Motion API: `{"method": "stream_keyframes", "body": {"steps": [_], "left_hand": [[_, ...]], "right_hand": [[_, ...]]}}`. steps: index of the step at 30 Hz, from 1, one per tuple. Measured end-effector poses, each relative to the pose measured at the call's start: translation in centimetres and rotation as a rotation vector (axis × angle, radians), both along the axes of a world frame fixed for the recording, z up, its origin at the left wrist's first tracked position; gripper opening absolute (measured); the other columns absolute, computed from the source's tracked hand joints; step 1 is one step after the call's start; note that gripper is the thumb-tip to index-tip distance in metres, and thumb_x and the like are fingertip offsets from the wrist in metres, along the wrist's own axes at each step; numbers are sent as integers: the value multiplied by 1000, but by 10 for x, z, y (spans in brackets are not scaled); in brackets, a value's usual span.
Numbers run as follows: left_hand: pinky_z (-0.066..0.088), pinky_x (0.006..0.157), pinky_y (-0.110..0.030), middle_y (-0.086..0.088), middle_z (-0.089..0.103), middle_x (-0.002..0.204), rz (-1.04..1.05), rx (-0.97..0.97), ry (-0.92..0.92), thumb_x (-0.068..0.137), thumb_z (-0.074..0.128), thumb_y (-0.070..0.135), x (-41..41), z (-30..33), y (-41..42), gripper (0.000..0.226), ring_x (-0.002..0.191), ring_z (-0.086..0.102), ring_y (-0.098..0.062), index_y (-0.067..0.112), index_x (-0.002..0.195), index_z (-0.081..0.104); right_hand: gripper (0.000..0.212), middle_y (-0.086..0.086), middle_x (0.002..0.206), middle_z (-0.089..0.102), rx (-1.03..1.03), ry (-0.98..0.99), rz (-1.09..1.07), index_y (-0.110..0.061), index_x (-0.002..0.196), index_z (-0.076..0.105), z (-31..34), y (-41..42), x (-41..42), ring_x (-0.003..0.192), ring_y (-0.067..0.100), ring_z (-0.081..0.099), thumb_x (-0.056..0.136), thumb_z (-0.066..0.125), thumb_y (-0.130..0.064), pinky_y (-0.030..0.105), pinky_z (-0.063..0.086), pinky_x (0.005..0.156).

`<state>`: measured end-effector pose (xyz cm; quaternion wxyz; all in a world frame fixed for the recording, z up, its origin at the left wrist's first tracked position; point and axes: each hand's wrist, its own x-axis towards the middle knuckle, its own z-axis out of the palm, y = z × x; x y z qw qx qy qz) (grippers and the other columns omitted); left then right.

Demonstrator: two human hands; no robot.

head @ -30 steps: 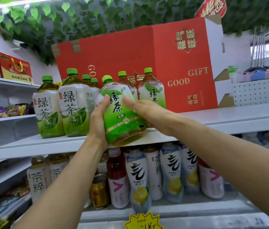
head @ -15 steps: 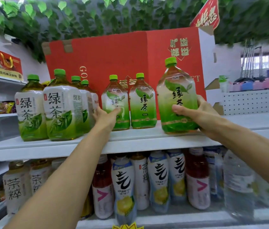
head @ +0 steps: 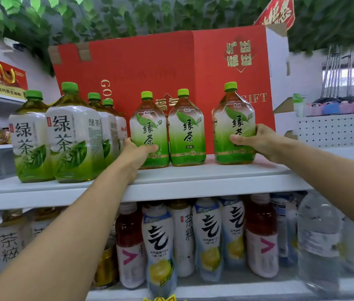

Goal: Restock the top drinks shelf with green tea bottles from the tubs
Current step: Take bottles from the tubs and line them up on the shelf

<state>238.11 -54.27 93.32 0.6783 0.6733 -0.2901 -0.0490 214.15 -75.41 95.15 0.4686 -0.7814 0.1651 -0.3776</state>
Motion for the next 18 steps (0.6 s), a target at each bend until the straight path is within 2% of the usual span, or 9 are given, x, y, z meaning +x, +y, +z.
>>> {"method": "stream_keyframes", "body": {"steps": [3,6,9,10,13,14,15,16,18], "left_hand": [[34,115,-52,-3,54,142,-13,-19,-3,69,85,29,0,0,0,99,130,51,-29,18,150,29],[33,114,-49,-4,54,142,-16,-38,-22,71,85,26,0,-1,-1,97,130,50,-29,16,149,30],[32,116,-53,-4,51,145,-11,-26,-37,68,86,26,0,-2,-2,100,132,48,-29,15,150,29],[32,116,-53,-4,51,144,-8,-23,-43,70,86,24,0,-2,-2,98,132,48,-29,15,150,29],[34,115,-55,-5,51,145,-20,-10,-44,60,87,28,-4,-1,0,108,132,49,-30,18,150,28],[34,115,-55,-6,49,146,-22,-8,-50,56,85,30,-4,-1,0,113,133,48,-30,19,151,27],[34,115,-55,-6,48,148,-19,5,-51,53,84,32,-5,-1,1,116,134,47,-30,19,152,26],[35,115,-54,-6,46,149,-9,13,-57,51,83,34,-5,-1,0,119,135,46,-30,19,153,25],[35,116,-52,-7,43,153,23,32,-68,50,81,39,-8,-1,1,122,138,44,-30,19,155,23]], "right_hand": [[67,8,101,76,1,24,-35,-1,106,69,1,-6,11,101,25,70,54,85,-40,45,49,102],[81,8,102,76,-8,51,-33,-2,108,68,0,-18,21,102,26,69,45,88,-48,46,49,101],[107,6,107,74,-3,49,-25,-8,114,63,-4,-42,36,103,24,69,28,93,-65,44,51,98],[102,7,107,74,0,51,-30,-9,113,64,-2,-35,37,104,24,68,32,93,-64,44,51,98],[36,8,101,72,1,68,-48,-9,96,63,0,-1,34,99,21,65,76,83,-33,37,48,96],[26,6,100,71,10,63,-63,-11,94,62,0,1,34,98,21,64,82,78,-27,36,47,95],[29,5,102,71,4,73,-75,-11,98,62,0,2,34,99,21,64,82,78,-29,36,47,96],[46,5,105,71,-13,90,-79,-11,105,63,-1,0,35,103,22,64,75,83,-39,39,47,99],[99,4,113,70,-44,155,-93,-14,119,60,-7,-36,44,108,25,64,41,88,-67,46,47,102]]}}
